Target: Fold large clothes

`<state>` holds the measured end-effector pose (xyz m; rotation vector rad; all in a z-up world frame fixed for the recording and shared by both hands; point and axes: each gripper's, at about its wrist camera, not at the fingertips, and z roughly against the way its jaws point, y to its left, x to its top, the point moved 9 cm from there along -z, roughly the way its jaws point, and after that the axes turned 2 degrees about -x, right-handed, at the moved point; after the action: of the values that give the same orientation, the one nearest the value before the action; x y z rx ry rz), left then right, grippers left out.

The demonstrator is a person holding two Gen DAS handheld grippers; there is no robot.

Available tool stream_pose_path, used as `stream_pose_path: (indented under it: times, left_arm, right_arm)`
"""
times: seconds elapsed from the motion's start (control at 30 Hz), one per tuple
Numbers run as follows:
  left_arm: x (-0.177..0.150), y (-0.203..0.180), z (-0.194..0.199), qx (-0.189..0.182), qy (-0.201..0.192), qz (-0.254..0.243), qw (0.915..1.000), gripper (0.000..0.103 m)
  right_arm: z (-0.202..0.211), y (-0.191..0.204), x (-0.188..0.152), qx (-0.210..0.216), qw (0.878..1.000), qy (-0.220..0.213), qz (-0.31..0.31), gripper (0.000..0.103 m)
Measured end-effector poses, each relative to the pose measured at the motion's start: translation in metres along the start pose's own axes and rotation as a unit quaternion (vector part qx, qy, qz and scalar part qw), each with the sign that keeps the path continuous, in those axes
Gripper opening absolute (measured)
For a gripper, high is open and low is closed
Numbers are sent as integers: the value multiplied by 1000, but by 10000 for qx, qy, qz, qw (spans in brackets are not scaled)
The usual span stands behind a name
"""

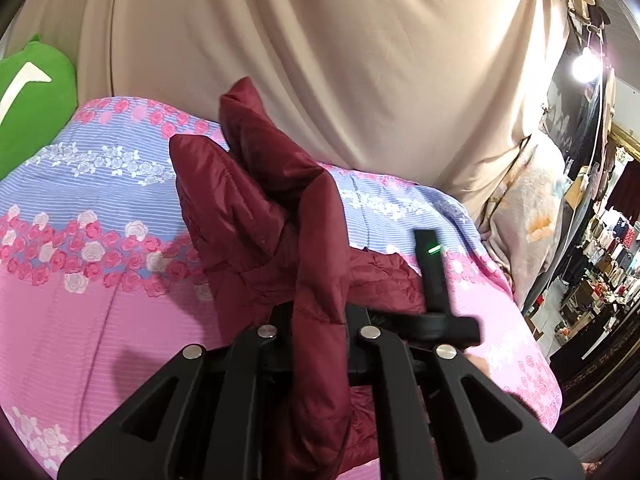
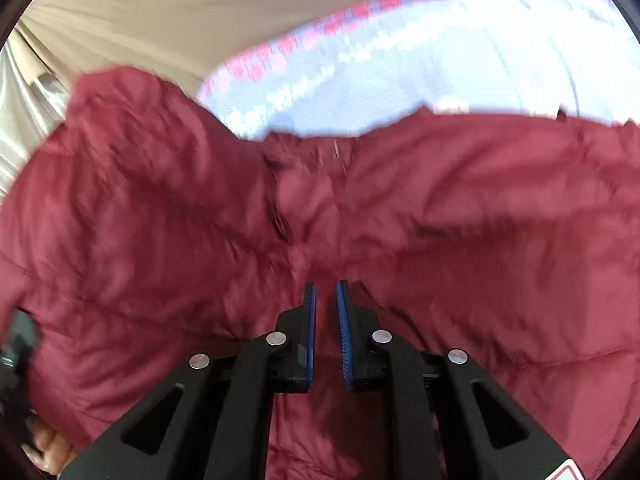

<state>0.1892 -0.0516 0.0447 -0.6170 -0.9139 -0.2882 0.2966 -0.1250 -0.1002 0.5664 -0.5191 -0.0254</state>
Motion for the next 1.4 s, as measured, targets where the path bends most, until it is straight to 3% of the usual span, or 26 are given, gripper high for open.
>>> stream_pose_path:
  times: [0.13, 0.27, 0.33, 0.4, 0.43, 0.57, 0.63, 0.67, 0.7, 0.9, 1.17, 1.3, 1.4]
  left_arm:
    - [-2, -17, -5, -21, 77, -206, 9998, 8]
    - [-7, -26, -16, 61, 209, -359, 9991, 8]
    - [-8, -32, -23, -23, 261, -342, 9991, 8]
    - [-9, -40, -28, -70, 298, -413, 9987, 8]
    - [-9, -44, -30, -85, 324, -464, 9984, 8]
    - [-12, -66, -46, -223, 458, -718, 9961, 8]
    - [-16, -82, -62, -346, 536, -882, 9941, 8]
    - [-18, -89, -67, -401, 588, -936, 9931, 8]
    - [-22, -99, -76, -471, 668, -1004, 9916, 8]
    - [-53, -147, -118, -704, 1150, -1434, 9804, 8]
    - [-81, -199, -162, -735, 1470, -1950, 9669, 8]
    - [-89, -199, -185, -591, 1536, -1891, 9681, 8]
    - [-98, -193, -196, -685, 1797, -1699, 9665, 10]
  right_arm:
    - [-36, 18, -14, 158, 9994, 254, 173, 14]
    - [-51, 28, -14, 484, 9981, 366, 106, 6]
    - [-44, 20, -14, 630, 9973, 372, -111, 4]
    - [-15, 9, -9, 716, 9970, 130, -271, 12]
    - [5, 2, -8, 657, 9975, -66, -250, 12]
    - [97, -69, -3, -338, 9937, -971, -453, 13]
    - [126, -117, -14, -937, 9862, -1101, -804, 13]
    - [130, -133, -20, -1025, 9844, -1068, -949, 11]
    - [130, -150, -32, -945, 9837, -972, -1183, 7]
    - [107, -161, -66, -251, 9867, -764, -1412, 1]
    - [94, -168, -57, 467, 9831, -676, -1635, 0]
    - [119, -191, -60, 676, 9759, -847, -1895, 0]
    - [164, -209, -70, 377, 9710, -1200, -2032, 2]
